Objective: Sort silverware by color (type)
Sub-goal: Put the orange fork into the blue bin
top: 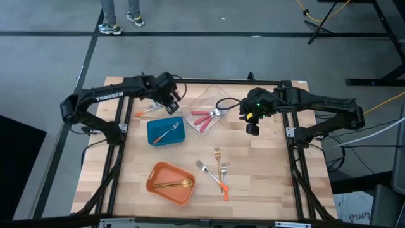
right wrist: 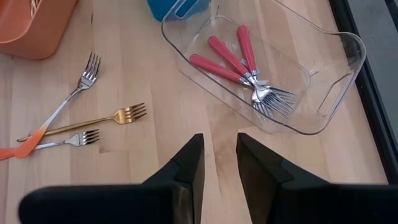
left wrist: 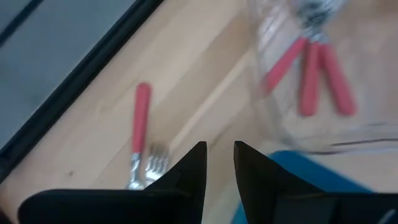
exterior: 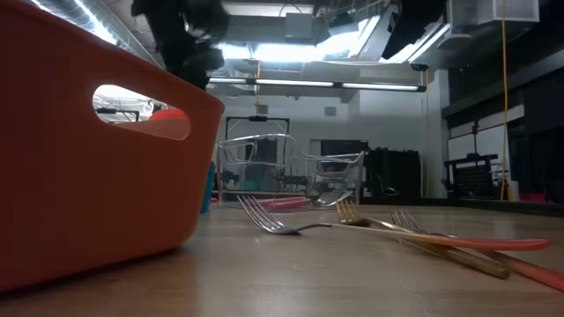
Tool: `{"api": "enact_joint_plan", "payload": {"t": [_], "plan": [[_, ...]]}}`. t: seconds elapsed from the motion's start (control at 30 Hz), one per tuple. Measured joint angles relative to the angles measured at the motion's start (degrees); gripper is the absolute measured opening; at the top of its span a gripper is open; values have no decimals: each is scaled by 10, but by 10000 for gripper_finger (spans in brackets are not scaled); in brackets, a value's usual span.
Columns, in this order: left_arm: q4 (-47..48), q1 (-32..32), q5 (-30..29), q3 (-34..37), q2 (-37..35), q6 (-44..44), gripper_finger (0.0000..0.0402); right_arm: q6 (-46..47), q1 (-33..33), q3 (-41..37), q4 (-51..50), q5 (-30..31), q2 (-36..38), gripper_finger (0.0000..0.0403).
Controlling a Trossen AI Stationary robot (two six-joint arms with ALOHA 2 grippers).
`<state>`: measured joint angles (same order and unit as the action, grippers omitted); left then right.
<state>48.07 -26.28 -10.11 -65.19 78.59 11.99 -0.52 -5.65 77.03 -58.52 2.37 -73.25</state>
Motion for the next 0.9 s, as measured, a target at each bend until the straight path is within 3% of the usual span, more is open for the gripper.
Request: {"api": "enact_joint_plan", "payload": {"t": [0.17,0.43,0.9], "plan": [[-11,-80,49,49,0,-46,75,-17,0,0,0,0,0,85],[-95,-144,117,159,0,-100,75,-19,0,0,0,0,0,85],[-153,-167,116,248,0,-149,75,-30,0,0,0,0,0,85]]}}
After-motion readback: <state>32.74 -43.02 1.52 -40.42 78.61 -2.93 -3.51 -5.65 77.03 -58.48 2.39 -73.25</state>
